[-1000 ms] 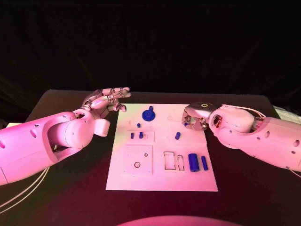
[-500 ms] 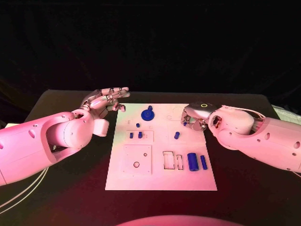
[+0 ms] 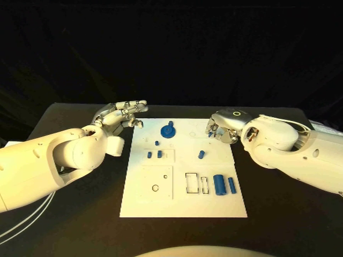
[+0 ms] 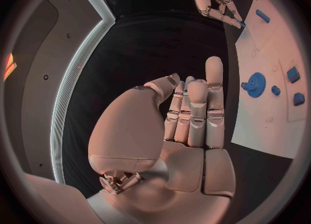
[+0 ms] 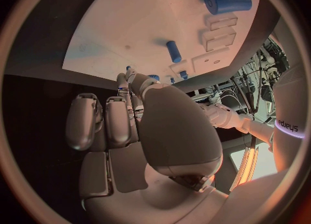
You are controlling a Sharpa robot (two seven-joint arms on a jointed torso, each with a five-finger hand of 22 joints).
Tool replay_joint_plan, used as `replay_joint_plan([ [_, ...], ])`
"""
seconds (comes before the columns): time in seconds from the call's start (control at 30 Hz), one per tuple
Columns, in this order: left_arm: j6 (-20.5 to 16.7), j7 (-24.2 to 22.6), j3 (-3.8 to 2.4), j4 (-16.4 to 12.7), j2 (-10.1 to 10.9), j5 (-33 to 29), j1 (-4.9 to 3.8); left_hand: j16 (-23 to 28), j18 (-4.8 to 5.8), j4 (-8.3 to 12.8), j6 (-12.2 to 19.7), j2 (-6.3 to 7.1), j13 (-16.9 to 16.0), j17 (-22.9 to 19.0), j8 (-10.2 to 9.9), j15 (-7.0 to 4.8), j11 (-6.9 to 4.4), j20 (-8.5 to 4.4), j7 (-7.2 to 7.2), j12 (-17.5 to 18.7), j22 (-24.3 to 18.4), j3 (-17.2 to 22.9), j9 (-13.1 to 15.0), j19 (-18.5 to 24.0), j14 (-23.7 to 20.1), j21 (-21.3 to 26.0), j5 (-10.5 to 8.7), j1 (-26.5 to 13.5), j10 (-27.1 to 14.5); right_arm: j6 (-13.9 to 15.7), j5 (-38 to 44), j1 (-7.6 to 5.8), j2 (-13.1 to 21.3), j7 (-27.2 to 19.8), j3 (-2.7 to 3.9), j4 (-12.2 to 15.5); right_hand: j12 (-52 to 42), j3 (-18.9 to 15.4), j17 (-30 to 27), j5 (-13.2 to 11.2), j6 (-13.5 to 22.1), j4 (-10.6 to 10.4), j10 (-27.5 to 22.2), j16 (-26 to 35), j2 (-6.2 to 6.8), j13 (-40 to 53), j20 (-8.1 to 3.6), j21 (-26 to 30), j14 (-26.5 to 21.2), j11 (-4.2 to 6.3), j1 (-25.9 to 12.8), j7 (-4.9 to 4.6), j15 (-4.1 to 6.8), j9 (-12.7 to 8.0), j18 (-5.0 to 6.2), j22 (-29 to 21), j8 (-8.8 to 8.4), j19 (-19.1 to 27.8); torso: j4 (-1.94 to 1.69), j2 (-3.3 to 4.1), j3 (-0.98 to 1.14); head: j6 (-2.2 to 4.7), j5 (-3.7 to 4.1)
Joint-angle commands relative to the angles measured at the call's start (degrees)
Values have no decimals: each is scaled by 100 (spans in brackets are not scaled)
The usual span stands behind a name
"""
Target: Assemble the parts on the task board
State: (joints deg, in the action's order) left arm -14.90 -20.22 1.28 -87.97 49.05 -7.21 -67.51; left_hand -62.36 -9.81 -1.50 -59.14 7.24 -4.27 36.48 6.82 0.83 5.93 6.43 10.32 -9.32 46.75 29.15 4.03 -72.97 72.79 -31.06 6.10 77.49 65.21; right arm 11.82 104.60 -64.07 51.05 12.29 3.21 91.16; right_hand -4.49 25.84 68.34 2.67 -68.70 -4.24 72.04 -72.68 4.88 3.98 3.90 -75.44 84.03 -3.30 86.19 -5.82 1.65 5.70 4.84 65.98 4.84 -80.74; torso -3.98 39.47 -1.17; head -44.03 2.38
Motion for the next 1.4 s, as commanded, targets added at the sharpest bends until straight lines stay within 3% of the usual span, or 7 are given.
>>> replay_joint_plan([
  [0.03,84,-12,-3,1,-3,-25,0,37,-59,4,22,-34,1,-5,23,4,8,-7,2,-25,-5,-43,-1,23,-41,18,11,21,-35,120,-129,2,-4,29,4,258,28,29,4,15,-13,10,131,-24,-13,3,5,-38,306,84,-49,-30,26,8,-10,7,-2,-23,4,3,4,-12,-25],
  [0.17,88,-14,-2,6,-8,-25,2,37,-59,4,22,-34,1,-5,23,4,8,-7,2,-25,-5,-43,-1,23,-41,18,11,21,-35,154,-140,59,-85,-9,6,599,45,59,7,16,-5,31,124,-32,-10,-1,8,-45,305,74,-59,-42,21,10,-12,15,-13,-25,-5,2,0,-19,-61],
  [0.43,115,-11,-2,-6,-30,-25,5,37,-57,6,33,-38,2,-11,25,8,12,-5,7,-31,-9,-54,-2,26,-49,24,11,17,-48,60,-40,234,-478,-98,-36,865,54,80,4,17,0,47,122,-33,-8,-3,11,-41,303,68,-66,-50,16,12,-10,8,-21,-21,-16,-2,-11,-89,-196],
  [0.6,132,-11,-2,-28,-37,-25,6,42,-56,4,41,-40,3,-26,29,11,16,-2,10,-38,-13,-68,-3,28,-58,29,11,8,-57,-43,-29,445,-740,-171,-89,840,60,93,-1,18,2,58,121,-32,-8,-4,13,-36,302,62,-73,-57,13,14,-8,-2,-25,-16,-23,0,-18,-100,-270],
  [0.7,139,-12,-2,-44,-36,-25,6,42,-56,4,41,-40,3,-26,29,11,16,-2,10,-38,-13,-68,-3,28,-58,29,11,8,-57,-101,-32,617,-905,-224,-116,784,65,105,-8,19,6,71,118,-29,-5,-6,16,-33,299,55,-80,-65,9,16,-6,-8,-31,-12,1,4,-14,-114,-334],
  [0.83,145,-11,-2,-49,-37,-25,6,42,-56,4,41,-40,3,-26,29,11,16,-2,10,-38,-13,-68,-3,28,-58,29,11,8,-57,-163,-33,726,-1031,-260,-142,715,70,116,-13,21,10,84,114,-27,-2,-7,18,-32,297,50,-84,-71,6,17,-6,-11,-36,-10,-1,6,-10,-130,-364],
  [1.4,151,-1,-2,-60,-28,-25,6,44,-56,3,45,-41,3,-33,32,13,17,-1,11,-43,-15,-76,-3,29,-63,33,10,3,-61,-438,22,826,-1245,-220,-212,521,77,127,-16,20,11,111,109,-33,14,-8,28,-30,293,34,-130,-88,-7,24,-4,-16,-46,-4,1,7,1,-166,-409],
])
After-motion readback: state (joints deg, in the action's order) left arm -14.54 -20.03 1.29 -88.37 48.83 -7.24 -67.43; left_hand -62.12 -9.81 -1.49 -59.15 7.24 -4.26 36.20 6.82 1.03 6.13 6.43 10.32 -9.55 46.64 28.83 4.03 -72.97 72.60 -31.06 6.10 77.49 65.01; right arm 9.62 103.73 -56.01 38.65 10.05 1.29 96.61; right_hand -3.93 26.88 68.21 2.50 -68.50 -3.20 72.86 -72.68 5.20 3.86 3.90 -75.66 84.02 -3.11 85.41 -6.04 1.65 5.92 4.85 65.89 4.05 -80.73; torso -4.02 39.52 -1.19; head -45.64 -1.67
